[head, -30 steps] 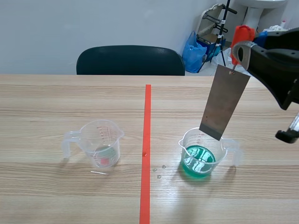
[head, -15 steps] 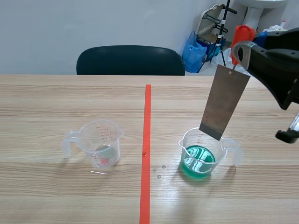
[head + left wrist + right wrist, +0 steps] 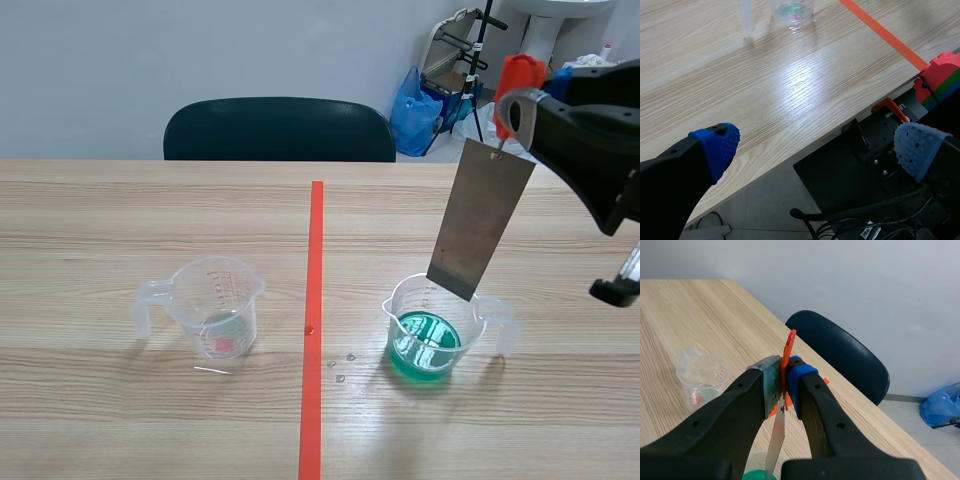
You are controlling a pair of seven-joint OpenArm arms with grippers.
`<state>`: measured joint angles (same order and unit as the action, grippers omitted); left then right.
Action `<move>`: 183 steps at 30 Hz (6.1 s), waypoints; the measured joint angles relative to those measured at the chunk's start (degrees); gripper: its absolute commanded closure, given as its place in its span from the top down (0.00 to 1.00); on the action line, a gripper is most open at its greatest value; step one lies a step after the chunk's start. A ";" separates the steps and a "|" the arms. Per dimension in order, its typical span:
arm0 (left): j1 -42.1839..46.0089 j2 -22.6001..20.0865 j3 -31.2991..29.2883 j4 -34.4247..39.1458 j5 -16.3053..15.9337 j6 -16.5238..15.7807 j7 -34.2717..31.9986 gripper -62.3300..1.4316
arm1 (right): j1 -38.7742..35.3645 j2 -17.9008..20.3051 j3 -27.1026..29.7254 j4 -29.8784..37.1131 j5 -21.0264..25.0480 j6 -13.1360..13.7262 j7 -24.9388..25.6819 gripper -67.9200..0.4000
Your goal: Do the redox reaction experiment
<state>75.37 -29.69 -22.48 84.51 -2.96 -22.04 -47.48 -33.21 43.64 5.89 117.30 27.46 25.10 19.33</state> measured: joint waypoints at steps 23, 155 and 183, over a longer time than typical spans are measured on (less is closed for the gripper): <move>-32.00 -16.57 12.31 -0.04 -7.63 -9.55 14.64 0.06 | 0.00 0.00 0.00 0.00 -0.17 0.02 0.00 0.03; 0.00 -1.27 2.62 -4.33 -0.70 3.56 -7.63 1.00 | 0.00 0.00 0.00 0.00 -0.17 0.20 -0.07 0.03; 0.00 -1.27 2.62 -4.33 -0.70 3.56 -7.63 1.00 | 0.00 0.00 0.00 0.00 -0.17 0.20 -0.07 0.03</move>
<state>75.37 -30.96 -19.86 80.18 -3.66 -18.48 -55.11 -33.21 43.64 5.89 117.30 27.29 25.30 19.27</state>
